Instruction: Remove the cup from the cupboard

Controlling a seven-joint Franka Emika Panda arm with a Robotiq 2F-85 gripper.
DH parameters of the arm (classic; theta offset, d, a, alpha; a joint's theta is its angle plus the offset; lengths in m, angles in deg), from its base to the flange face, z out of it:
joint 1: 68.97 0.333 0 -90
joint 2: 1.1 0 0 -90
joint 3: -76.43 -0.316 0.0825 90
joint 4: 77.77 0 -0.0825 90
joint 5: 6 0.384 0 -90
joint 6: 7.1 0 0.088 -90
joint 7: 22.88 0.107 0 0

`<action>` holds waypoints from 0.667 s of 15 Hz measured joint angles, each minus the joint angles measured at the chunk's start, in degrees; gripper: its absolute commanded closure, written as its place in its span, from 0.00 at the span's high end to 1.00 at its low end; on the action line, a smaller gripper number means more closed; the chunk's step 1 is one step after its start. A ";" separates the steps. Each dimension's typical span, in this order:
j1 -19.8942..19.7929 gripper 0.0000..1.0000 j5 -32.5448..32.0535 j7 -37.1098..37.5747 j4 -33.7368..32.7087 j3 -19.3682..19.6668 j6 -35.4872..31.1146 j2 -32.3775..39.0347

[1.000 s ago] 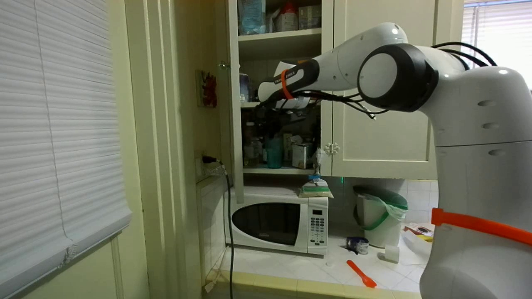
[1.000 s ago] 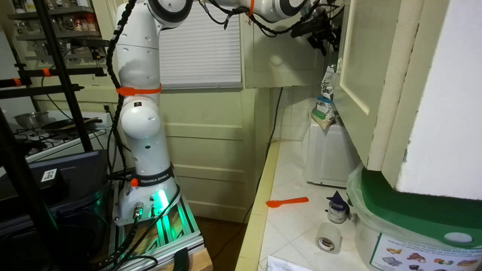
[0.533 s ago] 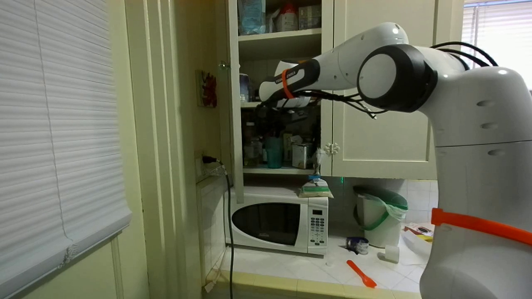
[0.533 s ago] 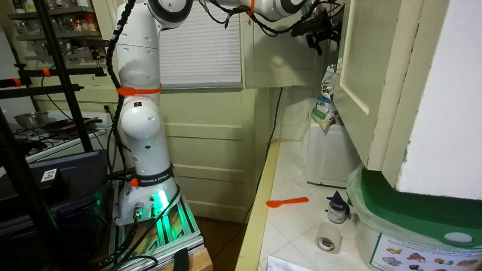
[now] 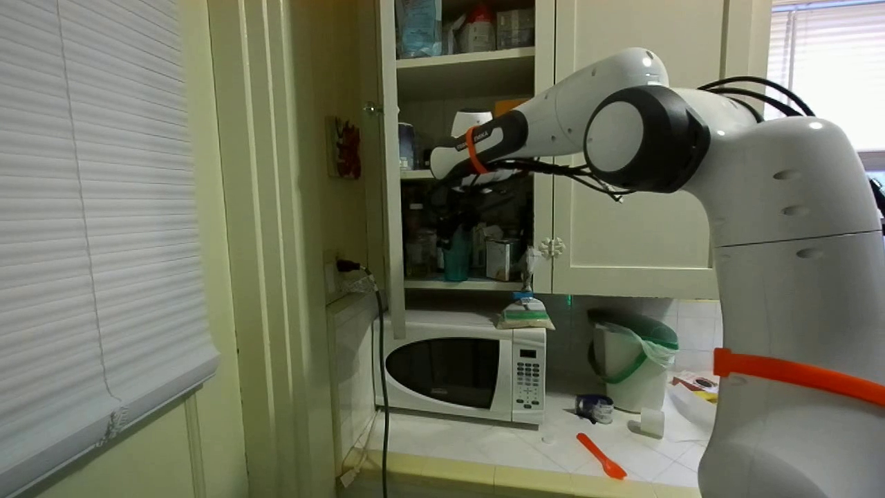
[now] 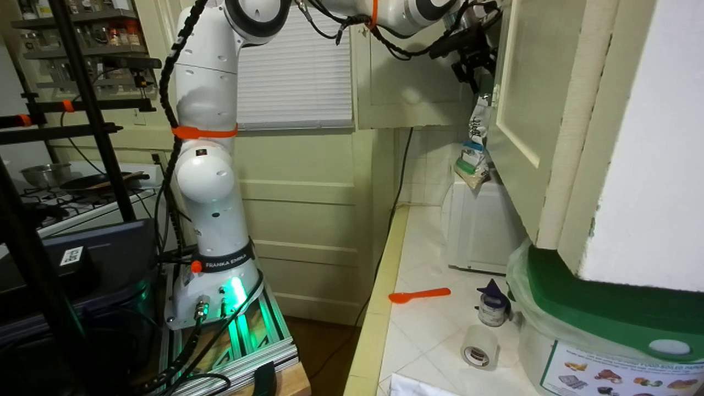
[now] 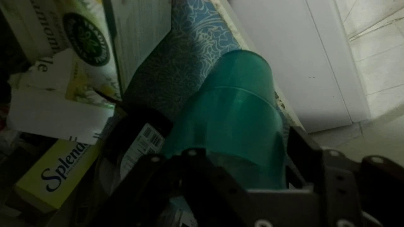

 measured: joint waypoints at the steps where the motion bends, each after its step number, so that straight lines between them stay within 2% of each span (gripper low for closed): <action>1: 0.05 0.30 -0.31 0.00 -0.21 -0.05 0.00 0.19; 5: 0.17 0.02 -0.86 0.00 -0.58 -0.12 0.00 0.52; 10: 0.21 0.02 -1.26 -0.11 -0.62 -0.16 0.02 0.62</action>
